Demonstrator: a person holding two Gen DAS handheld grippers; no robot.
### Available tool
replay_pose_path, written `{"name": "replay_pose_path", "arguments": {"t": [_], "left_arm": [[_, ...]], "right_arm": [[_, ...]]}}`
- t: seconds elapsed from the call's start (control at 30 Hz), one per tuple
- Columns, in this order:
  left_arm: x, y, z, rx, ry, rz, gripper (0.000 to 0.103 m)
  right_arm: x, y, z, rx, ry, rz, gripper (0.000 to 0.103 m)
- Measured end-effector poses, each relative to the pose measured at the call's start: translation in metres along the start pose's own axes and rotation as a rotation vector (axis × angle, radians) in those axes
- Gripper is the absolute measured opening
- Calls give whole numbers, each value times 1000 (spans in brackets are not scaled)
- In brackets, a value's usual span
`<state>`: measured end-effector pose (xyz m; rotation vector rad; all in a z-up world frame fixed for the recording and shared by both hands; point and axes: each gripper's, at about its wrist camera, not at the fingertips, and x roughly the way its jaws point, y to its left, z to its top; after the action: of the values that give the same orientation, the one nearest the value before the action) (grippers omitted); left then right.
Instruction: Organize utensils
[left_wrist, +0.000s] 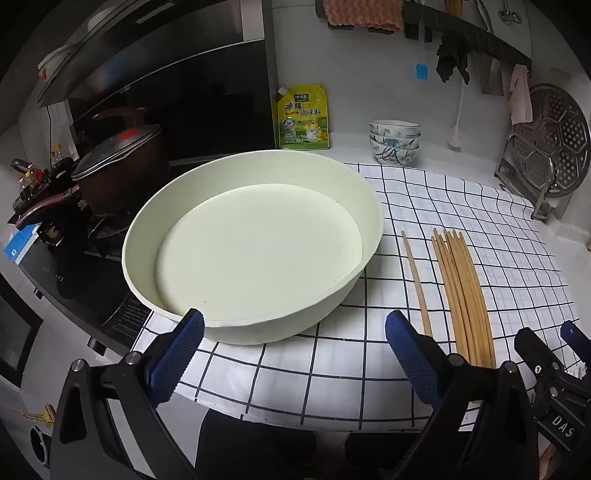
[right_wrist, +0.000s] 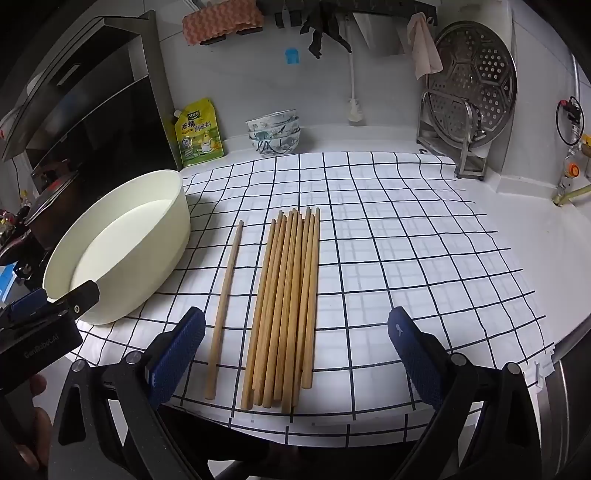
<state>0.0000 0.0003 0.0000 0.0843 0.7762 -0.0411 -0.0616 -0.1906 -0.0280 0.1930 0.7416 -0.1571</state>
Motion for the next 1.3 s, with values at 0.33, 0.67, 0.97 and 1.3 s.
{"name": "replay_pose_path", "arguments": {"t": [0.33, 0.67, 0.97, 1.3], "left_arm": [[1, 0, -2, -2, -2, 1, 97], [-1, -4, -1, 1, -2, 0, 97], [-2, -4, -1, 6, -1, 0, 97], [0, -5, -1, 4, 2, 2, 97]], "right_arm": [[-2, 1, 1, -4, 0, -2, 95], [-2, 2, -2, -4, -4, -4, 95], [-2, 1, 0, 0, -6, -4, 95], [-5, 2, -1, 2, -14, -3, 95]]}}
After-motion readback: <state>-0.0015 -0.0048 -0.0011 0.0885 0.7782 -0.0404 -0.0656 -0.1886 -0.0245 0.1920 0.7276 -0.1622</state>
